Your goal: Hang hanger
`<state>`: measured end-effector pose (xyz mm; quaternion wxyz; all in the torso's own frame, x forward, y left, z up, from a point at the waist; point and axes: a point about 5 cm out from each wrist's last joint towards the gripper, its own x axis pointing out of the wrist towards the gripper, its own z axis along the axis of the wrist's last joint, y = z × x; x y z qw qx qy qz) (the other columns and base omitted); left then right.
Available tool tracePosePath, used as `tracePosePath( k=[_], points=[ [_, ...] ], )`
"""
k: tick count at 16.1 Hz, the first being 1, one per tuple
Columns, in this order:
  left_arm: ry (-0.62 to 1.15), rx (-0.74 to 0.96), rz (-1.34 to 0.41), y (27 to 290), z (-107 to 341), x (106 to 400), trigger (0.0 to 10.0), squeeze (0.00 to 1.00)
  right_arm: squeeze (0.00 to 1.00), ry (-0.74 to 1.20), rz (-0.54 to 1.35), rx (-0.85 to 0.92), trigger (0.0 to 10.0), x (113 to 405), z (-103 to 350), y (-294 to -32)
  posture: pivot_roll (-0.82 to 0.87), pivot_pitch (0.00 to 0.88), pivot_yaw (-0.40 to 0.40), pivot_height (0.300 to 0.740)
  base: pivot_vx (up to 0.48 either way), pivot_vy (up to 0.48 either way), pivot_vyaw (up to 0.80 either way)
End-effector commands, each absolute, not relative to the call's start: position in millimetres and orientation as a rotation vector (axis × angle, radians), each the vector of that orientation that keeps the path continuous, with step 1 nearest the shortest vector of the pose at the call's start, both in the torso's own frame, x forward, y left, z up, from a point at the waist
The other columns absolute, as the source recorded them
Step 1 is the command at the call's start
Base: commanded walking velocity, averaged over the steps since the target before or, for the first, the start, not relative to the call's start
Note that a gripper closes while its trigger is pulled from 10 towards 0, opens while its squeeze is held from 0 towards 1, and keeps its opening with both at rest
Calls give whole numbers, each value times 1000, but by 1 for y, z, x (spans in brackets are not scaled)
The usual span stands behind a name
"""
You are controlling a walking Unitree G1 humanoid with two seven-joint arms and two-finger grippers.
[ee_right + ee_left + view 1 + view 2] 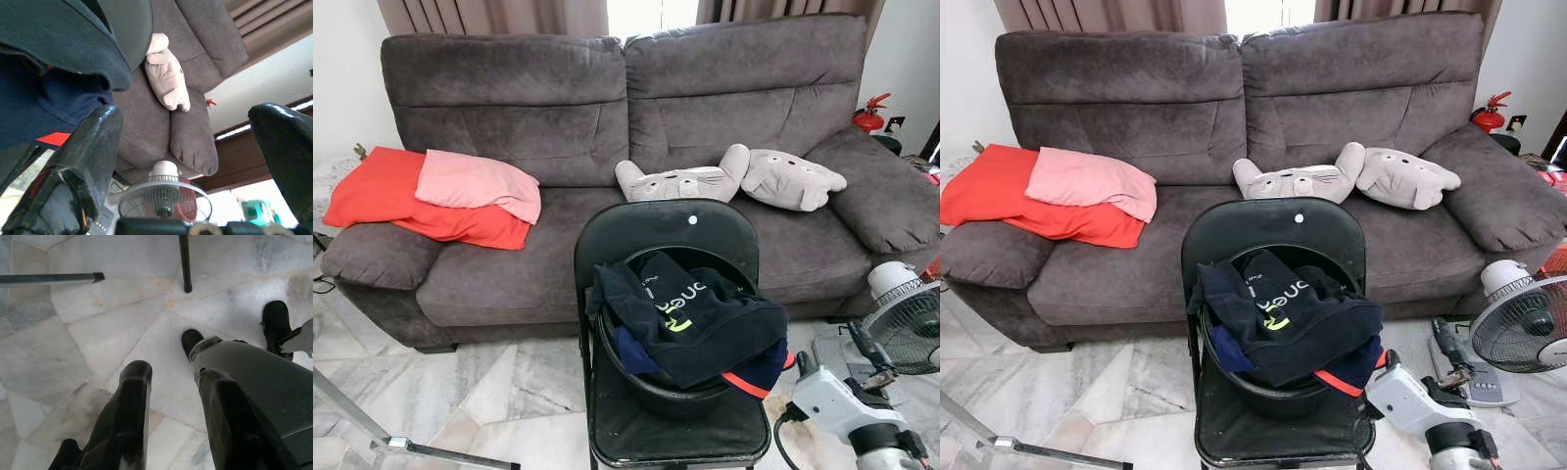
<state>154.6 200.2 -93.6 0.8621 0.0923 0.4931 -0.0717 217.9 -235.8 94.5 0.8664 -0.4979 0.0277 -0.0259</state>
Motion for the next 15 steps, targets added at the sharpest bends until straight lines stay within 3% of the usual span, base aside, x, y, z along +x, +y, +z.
tracePosePath(
  k=[1, 2, 3, 4, 11, 13, 15],
  points=[
    [1070, 209, -155, 205, -96, 147, 10000, 0, 1000, 63, -20, -1030, 10000, 220, 93, -234, -106, 22, 48, 740, 0, 0, 0],
    [1070, 209, -155, 205, -96, 147, 10000, 0, 1000, 65, -18, -1029, 10000, 221, 93, -234, -106, 22, 48, 740, 0, 0, 0],
    [1069, 207, -152, 206, -96, 147, 10000, 0, 169, 76, -13, -1034, 10000, 223, 91, -235, -104, 24, 47, 740, 0, 0, 0],
    [1068, 206, -148, 206, -96, 147, 10000, 0, 0, 92, -16, -1024, 10000, 226, 89, -237, -101, 26, 47, 740, 0, 0, 0],
    [1038, 209, -115, 208, -94, 150, 10000, 0, 0, 109, -6, -952, 10000, 241, 85, -236, -95, 30, 53, 740, 0, 0, 0],
    [951, 161, -21, 210, -91, 154, 10000, 0, 0, 95, 8, -947, 10000, 244, 87, -235, -96, 32, 53, 740, 0, 0, 0],
    [891, 227, 31, 213, -87, 158, 10000, 0, 0, 94, 12, -945, 10000, 245, 86, -235, -78, 34, 51, 740, 0, 0, 0]
  ],
)
